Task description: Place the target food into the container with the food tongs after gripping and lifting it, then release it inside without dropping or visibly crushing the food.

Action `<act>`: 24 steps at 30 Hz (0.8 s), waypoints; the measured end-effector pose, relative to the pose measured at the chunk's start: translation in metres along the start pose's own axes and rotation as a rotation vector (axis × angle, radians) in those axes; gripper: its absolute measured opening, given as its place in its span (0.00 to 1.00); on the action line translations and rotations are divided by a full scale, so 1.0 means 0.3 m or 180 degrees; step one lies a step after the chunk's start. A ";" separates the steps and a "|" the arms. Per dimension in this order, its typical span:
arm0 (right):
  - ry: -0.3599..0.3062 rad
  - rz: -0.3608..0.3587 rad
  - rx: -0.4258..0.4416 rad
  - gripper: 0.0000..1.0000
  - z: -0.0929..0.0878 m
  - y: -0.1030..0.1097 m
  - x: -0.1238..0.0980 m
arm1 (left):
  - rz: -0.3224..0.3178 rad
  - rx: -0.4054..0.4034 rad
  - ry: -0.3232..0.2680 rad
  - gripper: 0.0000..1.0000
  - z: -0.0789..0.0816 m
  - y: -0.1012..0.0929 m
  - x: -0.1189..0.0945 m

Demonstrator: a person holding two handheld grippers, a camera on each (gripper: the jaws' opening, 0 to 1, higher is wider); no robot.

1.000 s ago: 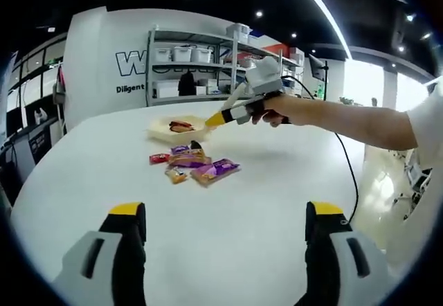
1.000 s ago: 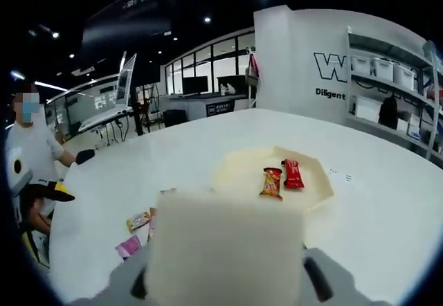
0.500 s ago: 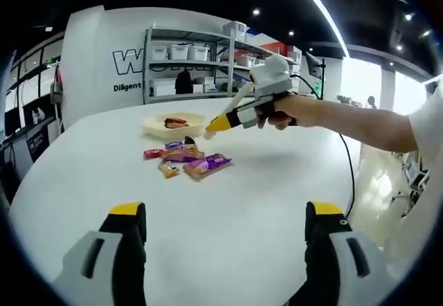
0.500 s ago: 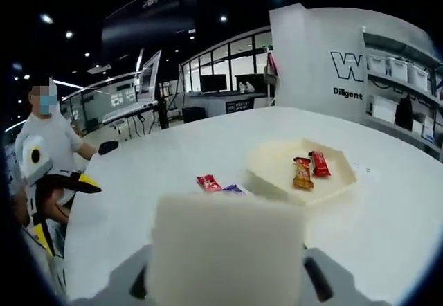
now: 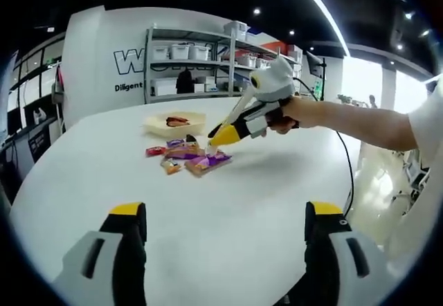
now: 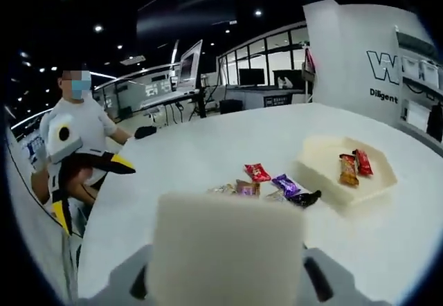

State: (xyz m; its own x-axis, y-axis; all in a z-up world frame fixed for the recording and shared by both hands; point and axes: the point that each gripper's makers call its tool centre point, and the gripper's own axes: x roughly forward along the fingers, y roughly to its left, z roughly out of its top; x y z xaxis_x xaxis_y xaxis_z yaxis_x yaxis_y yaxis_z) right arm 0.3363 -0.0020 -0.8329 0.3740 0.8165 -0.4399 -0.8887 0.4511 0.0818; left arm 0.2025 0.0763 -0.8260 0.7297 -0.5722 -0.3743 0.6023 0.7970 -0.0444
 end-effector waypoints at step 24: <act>0.0042 0.0309 -0.0057 0.23 -0.026 0.052 -0.009 | 0.0027 -0.0040 -0.0045 0.93 0.010 0.011 -0.002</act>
State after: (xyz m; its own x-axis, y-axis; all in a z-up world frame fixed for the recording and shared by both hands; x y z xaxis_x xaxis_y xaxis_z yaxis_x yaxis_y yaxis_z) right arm 0.3195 -0.0001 -0.8374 0.2824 0.8511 -0.4425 -0.9252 0.3635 0.1087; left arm 0.2050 0.0787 -0.8232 0.7394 -0.5680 -0.3615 0.5919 0.8043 -0.0528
